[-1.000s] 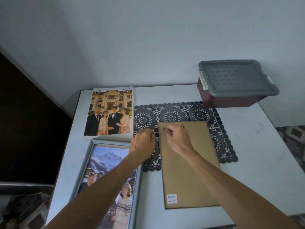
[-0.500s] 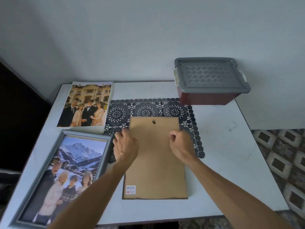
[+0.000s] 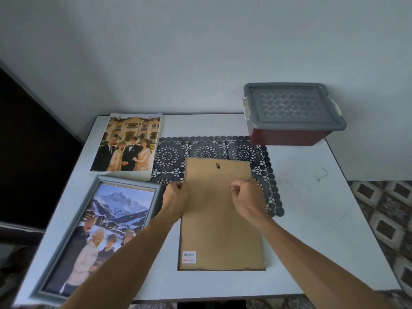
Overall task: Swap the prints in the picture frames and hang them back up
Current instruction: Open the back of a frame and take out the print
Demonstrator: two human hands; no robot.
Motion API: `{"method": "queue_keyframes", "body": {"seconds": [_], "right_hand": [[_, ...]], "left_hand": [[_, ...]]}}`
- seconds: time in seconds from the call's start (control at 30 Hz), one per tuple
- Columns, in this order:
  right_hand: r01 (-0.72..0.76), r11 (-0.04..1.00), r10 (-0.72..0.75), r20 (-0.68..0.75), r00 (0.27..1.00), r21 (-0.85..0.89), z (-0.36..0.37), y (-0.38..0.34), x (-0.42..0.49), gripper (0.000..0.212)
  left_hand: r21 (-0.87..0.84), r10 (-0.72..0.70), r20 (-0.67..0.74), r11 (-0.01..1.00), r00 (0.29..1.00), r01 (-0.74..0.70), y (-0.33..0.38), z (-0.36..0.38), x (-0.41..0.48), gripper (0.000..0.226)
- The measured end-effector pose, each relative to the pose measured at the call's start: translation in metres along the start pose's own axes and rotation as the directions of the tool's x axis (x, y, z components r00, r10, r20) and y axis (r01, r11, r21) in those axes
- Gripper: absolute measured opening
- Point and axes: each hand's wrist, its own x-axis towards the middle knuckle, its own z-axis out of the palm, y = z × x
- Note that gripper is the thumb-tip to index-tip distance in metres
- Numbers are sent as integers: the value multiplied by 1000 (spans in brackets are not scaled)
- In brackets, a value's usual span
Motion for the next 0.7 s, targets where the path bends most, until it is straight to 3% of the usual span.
{"method": "queue_keyframes", "body": {"seconds": [0.1, 0.2, 0.3, 0.4, 0.47, 0.7], "right_hand": [[-6, 1000, 6, -24, 1000, -5, 4, -2, 0, 14], [-37, 999, 36, -33, 999, -13, 6, -8, -5, 14], [-56, 998, 56, -36, 998, -13, 7, -12, -8, 14], [4, 999, -6, -46, 999, -42, 6, -18, -10, 15], [55, 997, -57, -38, 998, -55, 6, -25, -9, 18], [-2, 1000, 2, 25, 1000, -13, 2, -39, -9, 20]], "left_hand": [[-175, -83, 87, 980, 993, 97, 0, -6, 0, 20], [-201, -41, 130, 977, 991, 67, -5, -8, 4, 24], [-269, -84, 153, 955, 985, 124, -5, -9, 5, 33], [-309, -110, 190, 936, 976, 166, 0, -11, 1, 32], [-309, -103, 207, 937, 973, 165, 3, -10, 1, 31], [-521, -31, 290, 833, 957, 185, 4, -7, -1, 38]]}}
